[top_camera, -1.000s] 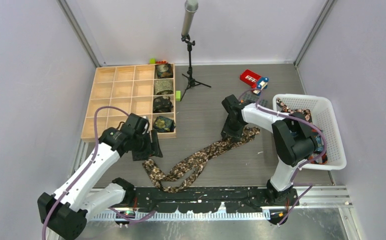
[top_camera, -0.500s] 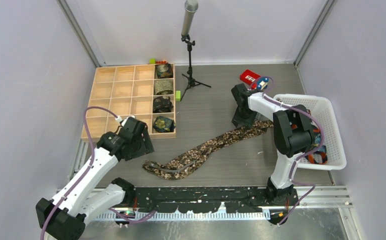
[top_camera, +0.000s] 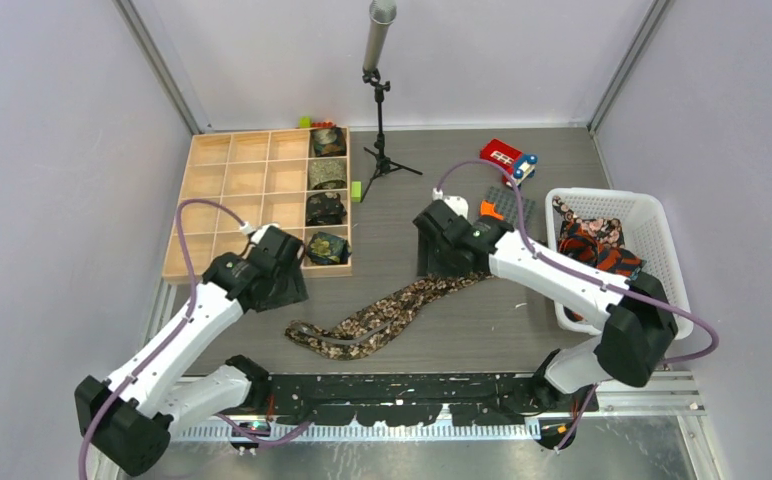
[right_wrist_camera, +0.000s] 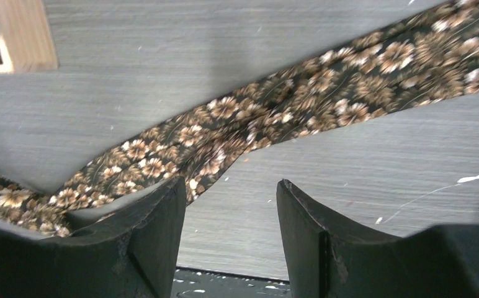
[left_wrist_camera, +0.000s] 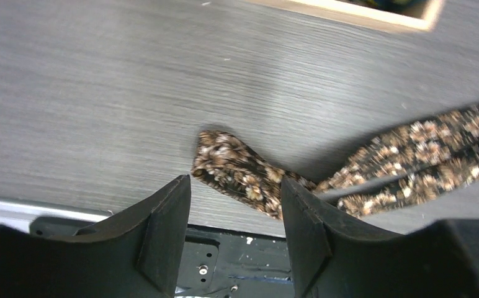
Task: Roll the ties
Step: Flatten out the tie at the center of the board.
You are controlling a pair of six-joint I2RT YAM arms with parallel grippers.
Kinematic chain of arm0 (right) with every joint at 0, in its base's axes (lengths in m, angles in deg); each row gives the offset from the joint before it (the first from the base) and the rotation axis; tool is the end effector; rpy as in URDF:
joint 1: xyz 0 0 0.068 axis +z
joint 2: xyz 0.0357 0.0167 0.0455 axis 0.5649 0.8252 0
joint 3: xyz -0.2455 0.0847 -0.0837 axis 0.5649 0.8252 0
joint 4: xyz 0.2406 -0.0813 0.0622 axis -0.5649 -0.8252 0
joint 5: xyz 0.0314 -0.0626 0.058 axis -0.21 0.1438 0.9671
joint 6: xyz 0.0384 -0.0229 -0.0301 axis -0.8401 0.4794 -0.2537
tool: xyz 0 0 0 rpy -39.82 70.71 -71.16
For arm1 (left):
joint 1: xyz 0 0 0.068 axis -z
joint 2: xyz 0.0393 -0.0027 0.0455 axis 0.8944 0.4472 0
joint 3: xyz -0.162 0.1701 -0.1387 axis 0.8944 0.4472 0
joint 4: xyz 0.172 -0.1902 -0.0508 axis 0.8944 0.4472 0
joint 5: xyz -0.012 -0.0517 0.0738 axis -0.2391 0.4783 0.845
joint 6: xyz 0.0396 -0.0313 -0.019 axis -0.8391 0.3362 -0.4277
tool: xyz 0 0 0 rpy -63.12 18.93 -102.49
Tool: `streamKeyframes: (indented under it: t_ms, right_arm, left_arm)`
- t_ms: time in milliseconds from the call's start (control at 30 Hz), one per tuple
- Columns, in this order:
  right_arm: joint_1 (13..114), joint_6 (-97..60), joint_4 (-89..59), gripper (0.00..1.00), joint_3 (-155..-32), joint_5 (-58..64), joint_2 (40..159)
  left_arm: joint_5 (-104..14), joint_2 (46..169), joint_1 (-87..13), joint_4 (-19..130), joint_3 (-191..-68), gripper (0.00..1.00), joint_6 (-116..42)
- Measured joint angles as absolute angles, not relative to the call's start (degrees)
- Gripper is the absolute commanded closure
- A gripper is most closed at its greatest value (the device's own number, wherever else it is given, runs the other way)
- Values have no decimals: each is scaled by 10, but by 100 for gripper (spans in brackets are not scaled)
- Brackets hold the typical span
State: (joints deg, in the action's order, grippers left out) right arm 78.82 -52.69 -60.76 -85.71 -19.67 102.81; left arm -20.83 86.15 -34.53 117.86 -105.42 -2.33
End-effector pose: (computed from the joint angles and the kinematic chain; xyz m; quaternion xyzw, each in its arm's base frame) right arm 0.2171 0.1998 0.2672 0.0039 0.9646 0.0628 0.2561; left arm 0.1449 -0.0687 0.2628 -0.1711 0.9542 -0.0150 0.2448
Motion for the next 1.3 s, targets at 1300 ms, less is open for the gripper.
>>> streamKeyframes:
  t_ms: [1300]
  right_arm:
    - [568, -620, -656, 45, -747, -163, 879]
  left_arm:
    - [-172, 1284, 126, 930, -1150, 61, -172]
